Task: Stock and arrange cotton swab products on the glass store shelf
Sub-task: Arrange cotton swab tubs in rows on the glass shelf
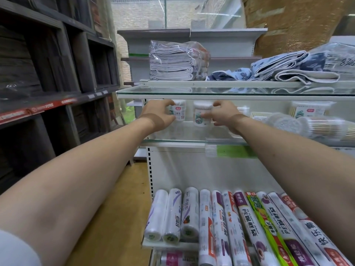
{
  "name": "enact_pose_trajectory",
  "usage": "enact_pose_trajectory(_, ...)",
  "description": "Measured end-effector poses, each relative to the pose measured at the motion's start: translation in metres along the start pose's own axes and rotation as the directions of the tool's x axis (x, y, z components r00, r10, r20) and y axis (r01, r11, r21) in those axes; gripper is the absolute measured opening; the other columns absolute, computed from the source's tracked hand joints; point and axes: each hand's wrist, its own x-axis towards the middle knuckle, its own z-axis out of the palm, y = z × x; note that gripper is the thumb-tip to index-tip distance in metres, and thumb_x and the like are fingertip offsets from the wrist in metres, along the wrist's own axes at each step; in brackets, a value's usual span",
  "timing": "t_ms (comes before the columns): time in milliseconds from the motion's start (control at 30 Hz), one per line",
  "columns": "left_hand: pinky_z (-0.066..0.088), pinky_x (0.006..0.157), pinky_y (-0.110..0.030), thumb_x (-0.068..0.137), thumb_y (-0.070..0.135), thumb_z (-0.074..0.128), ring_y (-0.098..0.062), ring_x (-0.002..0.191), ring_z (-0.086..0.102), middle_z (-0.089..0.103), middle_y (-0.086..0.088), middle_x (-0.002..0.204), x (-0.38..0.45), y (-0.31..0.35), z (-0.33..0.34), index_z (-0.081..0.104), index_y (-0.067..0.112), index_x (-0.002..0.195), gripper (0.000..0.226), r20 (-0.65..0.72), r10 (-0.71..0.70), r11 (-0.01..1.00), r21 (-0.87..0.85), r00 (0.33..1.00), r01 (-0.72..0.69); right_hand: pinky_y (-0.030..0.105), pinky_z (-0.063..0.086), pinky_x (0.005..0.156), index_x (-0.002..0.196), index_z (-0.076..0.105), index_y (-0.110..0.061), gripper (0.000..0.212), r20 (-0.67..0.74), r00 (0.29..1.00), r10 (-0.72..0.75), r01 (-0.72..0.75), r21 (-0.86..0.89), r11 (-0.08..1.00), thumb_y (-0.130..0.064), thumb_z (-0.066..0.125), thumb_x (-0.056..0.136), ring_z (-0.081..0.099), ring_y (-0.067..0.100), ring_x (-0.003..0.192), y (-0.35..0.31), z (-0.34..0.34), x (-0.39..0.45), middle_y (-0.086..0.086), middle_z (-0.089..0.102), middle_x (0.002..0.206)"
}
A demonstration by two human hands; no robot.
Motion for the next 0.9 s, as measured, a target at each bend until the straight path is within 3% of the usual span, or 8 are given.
enact_pose_trajectory(67, 0.049, 0.095, -0.032, 0.093, 0.029, 0.066, -0.027, 0.113, 0.06, 0.063, -0.006, 0.133, 0.002, -0.001, -0.001, 0.058, 0.029, 0.14, 0.048, 0.0, -0.006, 1.0, -0.012, 1.0, 0.006, 0.038, 0.054, 0.077, 0.128, 0.058, -0.009, 0.059, 0.028, 1.0, 0.012, -0.013, 0.029, 0.999, -0.025, 0.077, 0.075, 0.062, 0.025, 0.103, 0.0, 0.0, 0.003, 0.011, 0.066, 0.119)
enact_pose_trajectory(200, 0.055, 0.078, -0.031, 0.093, 0.031, 0.063, -0.024, 0.083, 0.065, 0.066, 0.0, 0.097, 0.006, -0.001, 0.0, 0.057, 0.034, 0.141, 0.049, 0.016, -0.031, 0.999, -0.039, 0.999, 0.031, 0.035, 0.053, 0.08, 0.145, 0.046, -0.013, 0.078, 0.011, 1.0, 0.007, -0.008, 0.038, 0.999, -0.018, 0.079, 0.075, 0.062, 0.023, 0.106, 0.002, 0.001, 0.006, 0.01, 0.063, 0.126)
enact_pose_trajectory(300, 0.057, 0.079, -0.034, 0.093, 0.032, 0.062, -0.024, 0.08, 0.065, 0.065, 0.001, 0.099, 0.009, -0.003, 0.002, 0.056, 0.035, 0.141, 0.049, 0.03, -0.015, 0.999, -0.032, 0.999, 0.016, 0.028, 0.047, 0.07, 0.133, 0.057, -0.009, 0.059, 0.047, 0.999, -0.007, 0.005, 0.039, 0.999, -0.018, 0.079, 0.078, 0.063, 0.018, 0.098, 0.002, 0.003, 0.007, 0.012, 0.067, 0.118)
enact_pose_trajectory(433, 0.056, 0.091, -0.04, 0.091, 0.034, 0.064, -0.03, 0.096, 0.066, 0.066, -0.008, 0.124, 0.012, -0.006, 0.005, 0.058, 0.035, 0.139, 0.048, 0.027, -0.004, 1.0, -0.021, 1.0, 0.004, 0.032, 0.044, 0.074, 0.113, 0.065, -0.003, 0.032, 0.045, 0.999, -0.025, 0.021, 0.077, 0.997, -0.01, 0.072, 0.083, 0.059, 0.022, 0.091, 0.002, 0.004, 0.008, 0.017, 0.069, 0.114)
enact_pose_trajectory(600, 0.046, 0.106, -0.037, 0.091, 0.032, 0.067, -0.026, 0.128, 0.056, 0.062, -0.001, 0.139, 0.013, -0.011, 0.009, 0.061, 0.03, 0.137, 0.047, -0.005, 0.033, 0.999, -0.03, 0.999, -0.033, 0.015, 0.044, 0.053, 0.108, 0.063, -0.011, 0.022, 0.057, 0.997, -0.057, 0.055, 0.035, 0.998, -0.011, 0.073, 0.088, 0.062, 0.007, 0.081, 0.005, 0.006, 0.013, 0.003, 0.069, 0.101)
enact_pose_trajectory(900, 0.047, 0.107, -0.041, 0.088, 0.031, 0.069, -0.026, 0.127, 0.056, 0.064, -0.002, 0.136, 0.017, -0.017, 0.013, 0.063, 0.029, 0.134, 0.046, -0.026, 0.05, 0.997, -0.052, 0.998, -0.051, 0.02, 0.043, 0.055, 0.107, 0.07, -0.012, 0.02, 0.006, 1.0, -0.015, 0.015, -0.082, 0.997, -0.02, 0.074, 0.089, 0.057, 0.008, 0.072, 0.001, 0.014, 0.032, -0.001, 0.067, 0.093)
